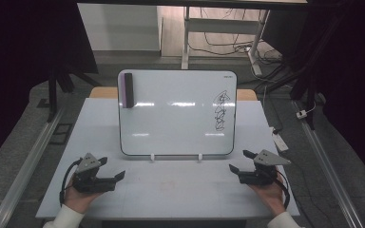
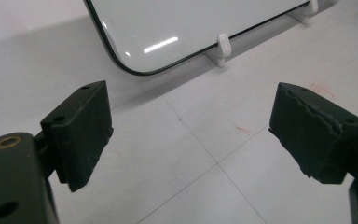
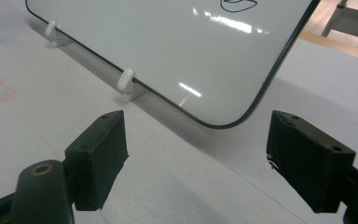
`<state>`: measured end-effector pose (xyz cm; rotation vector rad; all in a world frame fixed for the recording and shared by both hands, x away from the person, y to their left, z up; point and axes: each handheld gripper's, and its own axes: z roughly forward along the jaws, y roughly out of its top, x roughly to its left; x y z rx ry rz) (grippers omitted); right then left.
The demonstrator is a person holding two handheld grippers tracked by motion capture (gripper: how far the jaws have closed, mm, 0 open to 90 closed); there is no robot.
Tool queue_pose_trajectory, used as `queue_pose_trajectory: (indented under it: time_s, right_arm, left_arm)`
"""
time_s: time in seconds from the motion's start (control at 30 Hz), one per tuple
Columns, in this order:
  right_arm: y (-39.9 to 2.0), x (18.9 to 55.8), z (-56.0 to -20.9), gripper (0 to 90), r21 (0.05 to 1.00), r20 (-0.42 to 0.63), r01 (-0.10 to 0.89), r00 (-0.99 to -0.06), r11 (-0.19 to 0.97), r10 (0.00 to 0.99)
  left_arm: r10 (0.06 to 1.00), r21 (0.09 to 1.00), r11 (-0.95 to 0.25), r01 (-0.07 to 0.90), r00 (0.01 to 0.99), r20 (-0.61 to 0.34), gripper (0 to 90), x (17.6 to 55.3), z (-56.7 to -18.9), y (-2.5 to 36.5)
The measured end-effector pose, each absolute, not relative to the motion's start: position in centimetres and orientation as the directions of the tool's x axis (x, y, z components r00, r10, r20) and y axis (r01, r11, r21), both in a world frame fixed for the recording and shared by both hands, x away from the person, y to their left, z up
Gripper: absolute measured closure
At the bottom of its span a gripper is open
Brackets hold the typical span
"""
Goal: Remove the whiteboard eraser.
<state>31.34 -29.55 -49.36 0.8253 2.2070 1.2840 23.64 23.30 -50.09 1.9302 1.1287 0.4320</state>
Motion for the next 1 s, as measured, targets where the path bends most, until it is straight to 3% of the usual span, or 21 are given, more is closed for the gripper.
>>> queue_pose_trajectory:
  time_s: [0.63,1.0]
  right_arm:
    - [-29.2,31.3,-49.3,21.0,0.887,-0.083,0.262,-0.718,0.379,0.691]
    - [-29.1,31.2,-49.1,21.6,0.89,-0.079,0.263,-0.714,0.371,0.696]
  left_arm:
    - [0.849,0.798,-0.238,0.554,0.517,-0.106,15.4,23.5,-49.9,23.4]
    - [0.861,0.808,-0.222,0.546,0.499,-0.1,17.2,23.3,-47.8,22.8]
